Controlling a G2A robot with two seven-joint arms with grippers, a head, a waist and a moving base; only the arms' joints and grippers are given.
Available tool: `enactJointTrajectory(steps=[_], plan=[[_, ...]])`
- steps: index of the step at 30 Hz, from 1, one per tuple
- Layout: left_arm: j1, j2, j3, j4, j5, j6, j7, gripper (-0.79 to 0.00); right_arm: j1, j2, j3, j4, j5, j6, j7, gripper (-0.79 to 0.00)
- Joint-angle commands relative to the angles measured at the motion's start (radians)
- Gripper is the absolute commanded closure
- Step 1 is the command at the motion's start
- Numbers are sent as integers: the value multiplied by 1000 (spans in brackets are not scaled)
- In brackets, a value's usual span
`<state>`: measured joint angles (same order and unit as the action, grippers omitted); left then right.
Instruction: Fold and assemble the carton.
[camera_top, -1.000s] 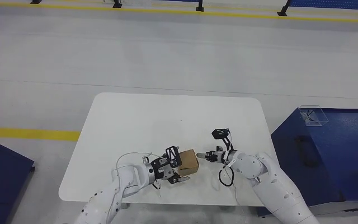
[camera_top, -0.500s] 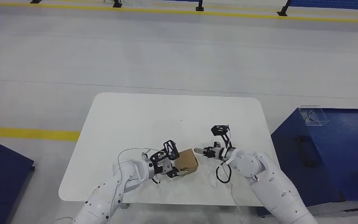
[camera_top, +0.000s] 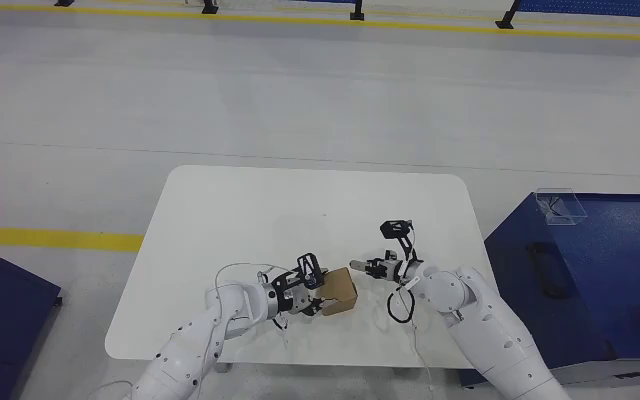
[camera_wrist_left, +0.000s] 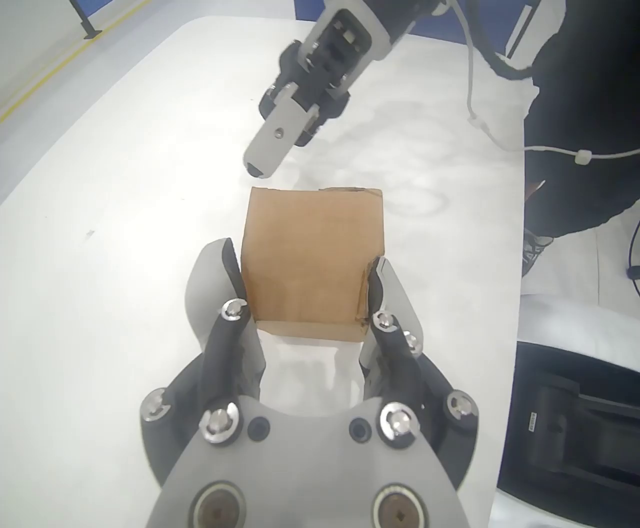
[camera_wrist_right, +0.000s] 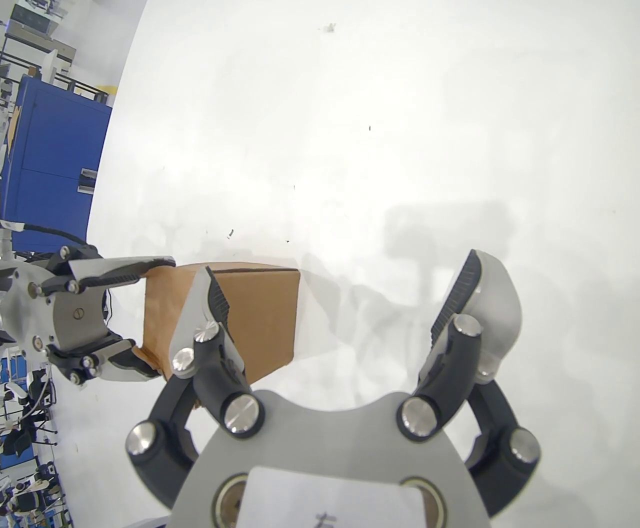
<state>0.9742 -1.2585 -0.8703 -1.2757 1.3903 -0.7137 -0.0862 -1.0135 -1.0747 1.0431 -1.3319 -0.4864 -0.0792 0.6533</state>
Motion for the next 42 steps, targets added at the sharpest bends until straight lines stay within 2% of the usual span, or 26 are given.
enactJointTrajectory(steps=[1, 2, 5, 10, 13, 16, 18, 22, 26, 32, 33, 34, 36, 40, 42], plan=[[2, 0, -1, -5, -4, 7, -1, -28, 0, 2, 13, 1, 3, -2, 0, -785], [3, 0, -5, -8, -9, 14, -3, 0, 0, 3, 23, 1, 5, -4, -4, -785], [12, 1, -21, -22, -60, 9, -11, 0, -4, 10, 67, -4, 17, -23, -25, -785], [37, -1, -67, -43, -350, -25, -117, 0, -31, 32, 202, -22, 73, -63, -62, -785], [33, -5, -75, -24, -649, -35, -288, 0, -56, 46, 289, -32, 116, -81, -72, -785], [4, -11, -40, -3, -943, -67, -495, 0, -81, 56, 351, -42, 148, -91, -62, -785], [-40, -16, -25, 49, -1070, -27, -596, 0, -96, 60, 376, -46, 161, -95, -56, -785], [-94, -34, 12, 134, -1140, 41, -632, 0, -118, 62, 386, -49, 169, -99, -48, -785], [-142, -57, 65, 216, -1103, 92, -620, 0, -133, 61, 373, -52, 161, -100, -47, -785], [-193, -87, 112, 330, -1084, 99, -567, -6, -135, 58, 352, -53, 151, -99, -42, -785], [-200, -90, 115, 345, -1078, 97, -556, -212, -134, 57, 347, -52, 150, -98, -33, -785], [-204, -93, 115, 359, -1080, 93, -540, -296, -132, 57, 344, -52, 149, -94, -26, -785], [-212, -97, 115, 383, -1077, 83, -522, -776, -130, 56, 338, -56, 144, -90, -27, -785], [-218, -94, 89, 396, -1044, 90, -426, -785, -126, 54, 330, -61, 143, -84, -27, -785], [-208, -85, 72, 343, -953, 97, -335, -785, -123, 53, 331, -62, 143, -84, -31, -785]])
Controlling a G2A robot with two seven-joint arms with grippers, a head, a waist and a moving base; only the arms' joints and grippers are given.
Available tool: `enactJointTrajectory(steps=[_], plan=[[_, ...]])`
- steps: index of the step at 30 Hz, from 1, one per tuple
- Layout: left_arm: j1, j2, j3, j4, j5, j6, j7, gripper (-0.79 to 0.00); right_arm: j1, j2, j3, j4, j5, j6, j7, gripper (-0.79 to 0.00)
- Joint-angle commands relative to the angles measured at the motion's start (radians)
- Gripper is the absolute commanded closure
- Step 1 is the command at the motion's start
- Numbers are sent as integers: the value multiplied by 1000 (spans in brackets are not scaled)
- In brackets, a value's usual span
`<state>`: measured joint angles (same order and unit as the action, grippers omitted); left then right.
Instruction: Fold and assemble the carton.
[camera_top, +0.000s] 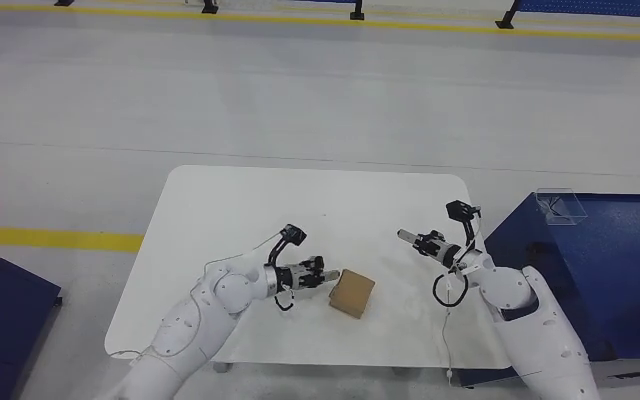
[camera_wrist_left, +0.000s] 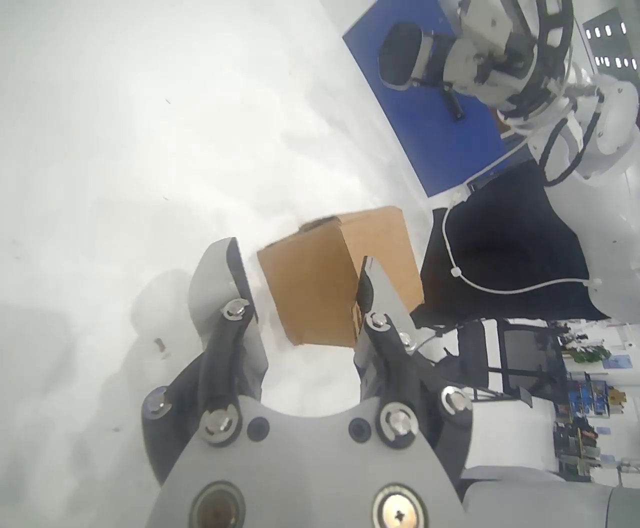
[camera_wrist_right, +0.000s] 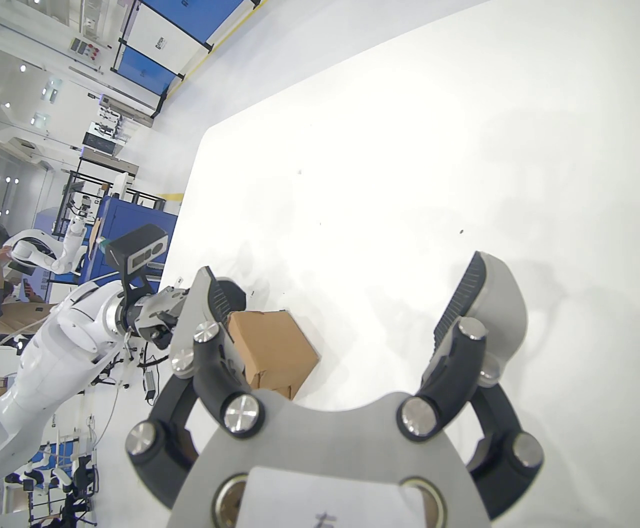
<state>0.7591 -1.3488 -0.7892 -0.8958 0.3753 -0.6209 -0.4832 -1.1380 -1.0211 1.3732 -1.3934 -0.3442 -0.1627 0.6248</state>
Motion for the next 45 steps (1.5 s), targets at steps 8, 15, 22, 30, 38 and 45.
enactJointTrajectory(steps=[8, 15, 22, 30, 38, 45], plan=[[242, 71, -62, -589, 625, 211, 265, 0, 0, -3, -1, -1, 3, 11, -20, -785], [320, 70, 22, -729, 916, 334, 237, 0, 0, -3, -1, -1, 1, 12, -22, -785], [259, 31, 115, -638, 974, 366, 223, 0, 0, -3, -1, -1, 1, 12, -22, -785], [216, -4, 142, -554, 930, 379, 186, 0, 0, -3, -1, -1, 1, 12, -22, -785], [208, -23, 146, -495, 900, 375, 185, 0, 0, -3, -1, -1, 1, 12, -22, -785], [233, -21, 120, -546, 932, 391, 201, 0, 0, -3, -1, -1, 1, 12, -22, -785]])
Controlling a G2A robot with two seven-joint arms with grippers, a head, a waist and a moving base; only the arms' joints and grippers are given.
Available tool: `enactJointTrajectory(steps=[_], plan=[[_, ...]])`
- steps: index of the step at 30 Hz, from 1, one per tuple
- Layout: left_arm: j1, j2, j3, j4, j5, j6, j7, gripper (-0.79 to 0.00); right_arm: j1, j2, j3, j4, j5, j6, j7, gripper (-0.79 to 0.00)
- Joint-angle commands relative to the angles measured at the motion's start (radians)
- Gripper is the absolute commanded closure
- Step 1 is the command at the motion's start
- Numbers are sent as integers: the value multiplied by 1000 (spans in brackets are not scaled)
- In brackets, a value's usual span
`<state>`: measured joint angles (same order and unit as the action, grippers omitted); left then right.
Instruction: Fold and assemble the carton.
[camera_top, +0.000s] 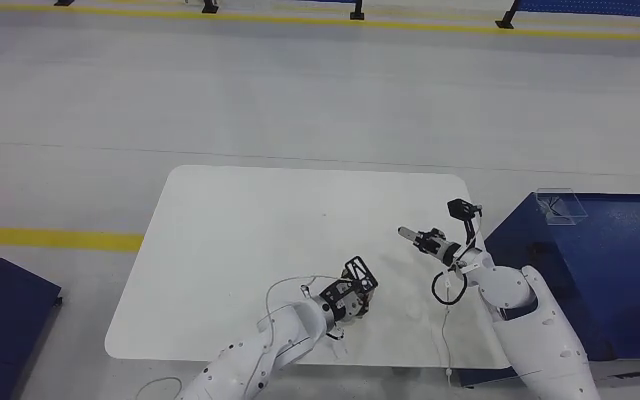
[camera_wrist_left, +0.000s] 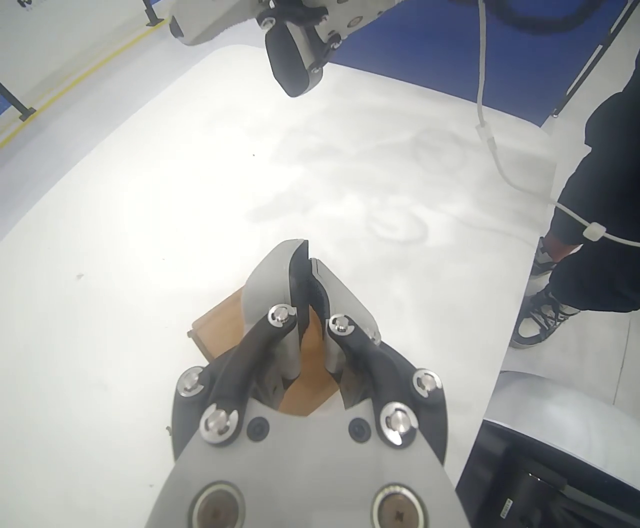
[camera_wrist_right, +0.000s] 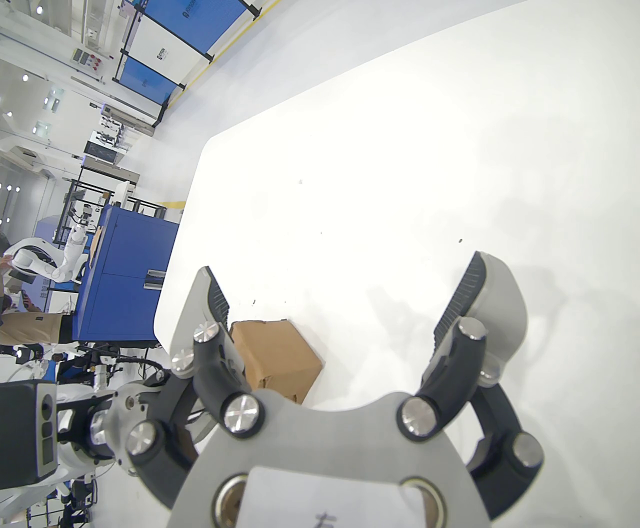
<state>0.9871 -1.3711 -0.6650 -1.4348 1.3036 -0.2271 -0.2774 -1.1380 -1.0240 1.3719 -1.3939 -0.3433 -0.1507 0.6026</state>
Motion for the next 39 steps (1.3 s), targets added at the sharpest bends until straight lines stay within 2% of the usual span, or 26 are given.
enactJointTrajectory(steps=[1, 8, 16, 25, 27, 30, 34, 38, 39], plan=[[9, 2, -7, -9, 8, -5, -11, 0, 0, 0, 0, 0, 0, 0, 0, -785], [-7, -14, -1, 38, -17, -15, -67, 0, 0, 0, 0, 0, 0, 0, 0, -785], [22, -11, -24, -40, 31, 4, -57, 0, 0, 0, 0, 0, 0, 0, 0, -785], [-9, -31, -14, 13, -10, -23, -138, 0, 0, 0, 0, 0, 0, 0, 0, -785], [-2, -29, -26, -13, 4, -12, -106, 0, 0, 0, 0, 0, 0, 0, 0, -785], [36, -13, -66, -101, 46, -18, -49, 0, 0, 0, 0, 0, 0, 0, 0, -785], [137, 20, -150, -244, 119, -15, 43, 0, 0, 0, 0, 0, 0, 0, 0, -785], [234, 47, -242, -329, 146, -19, 136, 0, 0, 0, 0, 0, 0, 0, 0, -785], [254, 52, -261, -340, 148, -23, 151, -308, 0, 0, 0, 0, 0, 0, 0, -785]])
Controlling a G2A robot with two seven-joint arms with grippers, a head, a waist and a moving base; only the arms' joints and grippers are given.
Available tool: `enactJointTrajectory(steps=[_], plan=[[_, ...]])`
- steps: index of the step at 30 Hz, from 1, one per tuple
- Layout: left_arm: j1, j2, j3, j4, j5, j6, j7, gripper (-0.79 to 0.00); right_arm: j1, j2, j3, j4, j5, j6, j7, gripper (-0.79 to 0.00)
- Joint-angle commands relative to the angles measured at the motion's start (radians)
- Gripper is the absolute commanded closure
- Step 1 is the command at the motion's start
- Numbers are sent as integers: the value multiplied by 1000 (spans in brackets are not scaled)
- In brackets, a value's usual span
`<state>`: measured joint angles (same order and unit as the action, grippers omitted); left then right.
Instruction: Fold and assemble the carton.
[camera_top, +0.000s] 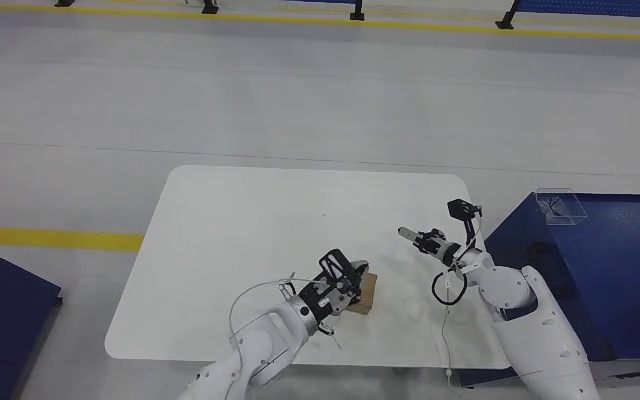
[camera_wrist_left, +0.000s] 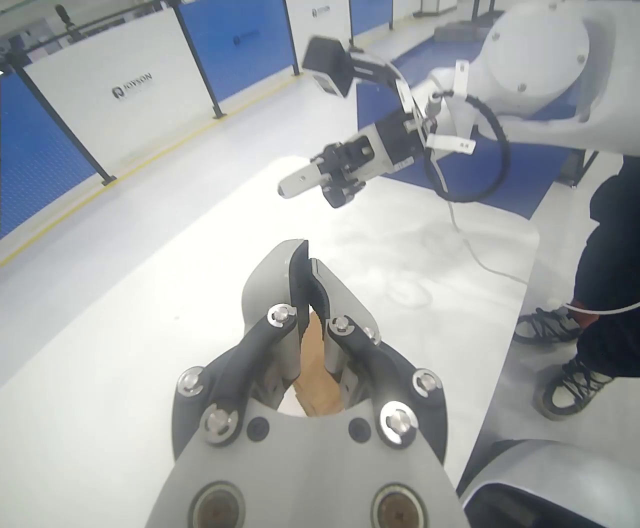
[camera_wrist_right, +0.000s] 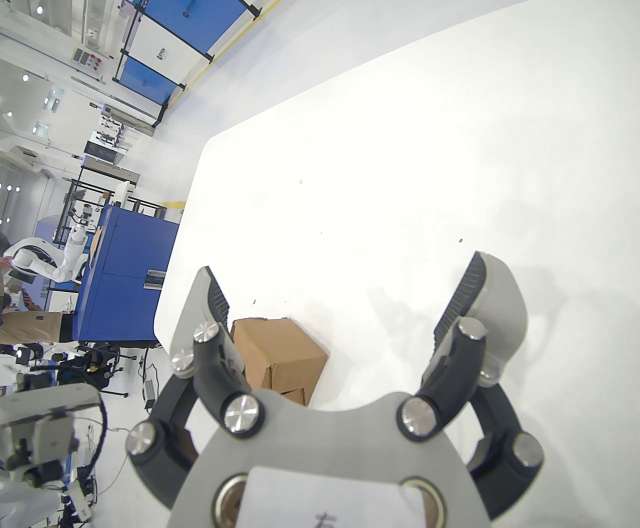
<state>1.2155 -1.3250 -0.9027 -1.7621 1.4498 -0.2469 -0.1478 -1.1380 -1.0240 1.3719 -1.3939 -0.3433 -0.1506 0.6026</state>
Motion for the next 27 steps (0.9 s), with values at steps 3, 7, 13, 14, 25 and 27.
enactJointTrajectory(steps=[3, 7, 13, 14, 25, 27], plan=[[54, 13, -52, -23, -9, -19, 33, -785, 0, 0, 0, 0, 0, 0, 0, -785], [55, 13, -53, -24, -9, -20, 34, -193, 0, 0, 0, 0, 0, 0, 0, -785], [54, 13, -52, -23, -9, -19, 33, -552, 0, 0, 0, 0, 0, 0, 0, -785], [54, 13, -52, -23, -9, -19, 33, -588, 0, 0, 0, 0, 0, 0, 0, -785], [54, 13, -52, -23, -9, -19, 33, -785, 0, 0, 0, 0, 0, 0, 0, -784], [54, 13, -52, -23, -9, -19, 33, -785, 0, 0, 0, 0, 0, 0, 0, -784]])
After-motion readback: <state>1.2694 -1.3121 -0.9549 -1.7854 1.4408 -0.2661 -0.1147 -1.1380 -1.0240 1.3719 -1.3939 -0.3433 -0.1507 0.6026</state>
